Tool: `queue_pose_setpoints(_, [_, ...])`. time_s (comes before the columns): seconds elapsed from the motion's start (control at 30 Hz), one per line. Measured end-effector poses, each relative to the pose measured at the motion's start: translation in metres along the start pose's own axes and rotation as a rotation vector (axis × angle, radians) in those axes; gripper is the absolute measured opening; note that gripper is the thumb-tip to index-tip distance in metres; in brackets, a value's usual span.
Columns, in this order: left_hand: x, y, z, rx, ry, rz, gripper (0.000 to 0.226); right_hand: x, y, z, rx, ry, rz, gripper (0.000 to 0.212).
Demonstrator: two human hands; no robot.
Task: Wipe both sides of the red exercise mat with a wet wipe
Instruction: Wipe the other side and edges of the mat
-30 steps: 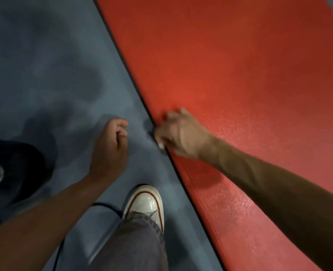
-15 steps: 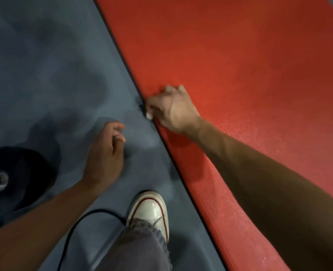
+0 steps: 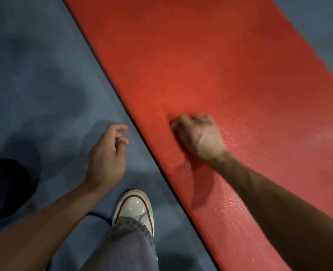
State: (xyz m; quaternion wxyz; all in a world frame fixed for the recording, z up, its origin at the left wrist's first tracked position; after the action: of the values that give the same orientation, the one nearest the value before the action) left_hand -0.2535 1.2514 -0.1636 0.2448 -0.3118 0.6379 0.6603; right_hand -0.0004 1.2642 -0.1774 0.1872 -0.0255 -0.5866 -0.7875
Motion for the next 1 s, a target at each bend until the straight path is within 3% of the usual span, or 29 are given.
queue_pose_setpoints(0.1, [-0.010,-0.002,-0.002,0.014,-0.006,-0.007,0.029,-0.082,0.028,-0.003,-0.135,-0.456,-0.173,0.028])
queue_pose_setpoints(0.17, [-0.015,-0.003,-0.008,0.036,0.003,0.007,0.031,-0.094,0.031,-0.013,-0.136,-0.637,-0.184,0.033])
queue_pose_setpoints(0.23, [-0.020,-0.005,-0.014,0.049,0.025,0.029,0.031,-0.065,0.022,-0.020,-0.089,-0.500,-0.113,0.028])
queue_pose_setpoints(0.3, [-0.033,-0.010,-0.021,0.060,0.034,0.022,0.031,-0.011,0.014,-0.033,0.014,-0.150,-0.034,0.010])
queue_pose_setpoints(0.4, [-0.051,-0.020,-0.029,0.083,-0.002,0.001,0.029,0.034,0.015,-0.057,0.185,0.124,0.045,0.015])
queue_pose_setpoints(0.57, [-0.068,-0.037,-0.038,0.154,-0.039,-0.034,0.028,0.010,0.044,-0.081,0.189,0.075,0.059,0.017])
queue_pose_setpoints(0.77, [-0.070,-0.047,-0.046,0.238,-0.076,0.019,0.026,0.006,0.046,-0.101,0.068,-0.229,-0.080,0.020])
queue_pose_setpoints(0.87, [-0.080,-0.057,-0.039,0.256,-0.148,0.005,0.026,0.020,0.035,-0.097,0.028,-0.143,-0.056,0.024])
queue_pose_setpoints(1.0, [-0.095,-0.072,-0.014,0.237,-0.220,-0.022,0.026,0.023,0.031,-0.094,0.009,0.081,0.046,0.014])
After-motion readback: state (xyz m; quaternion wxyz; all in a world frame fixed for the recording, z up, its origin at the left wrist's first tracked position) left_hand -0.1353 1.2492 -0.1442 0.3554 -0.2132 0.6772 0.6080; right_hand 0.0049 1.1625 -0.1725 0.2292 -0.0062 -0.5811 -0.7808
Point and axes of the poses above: each hand's wrist, its own z-axis towards the middle knuckle, its own y-axis out of the back of the hand, x = y × z, the point moved 3 cm from there along z, towards the middle knuckle, and after that the axes turned 11 degrees about -x, right-handed, at the moved point
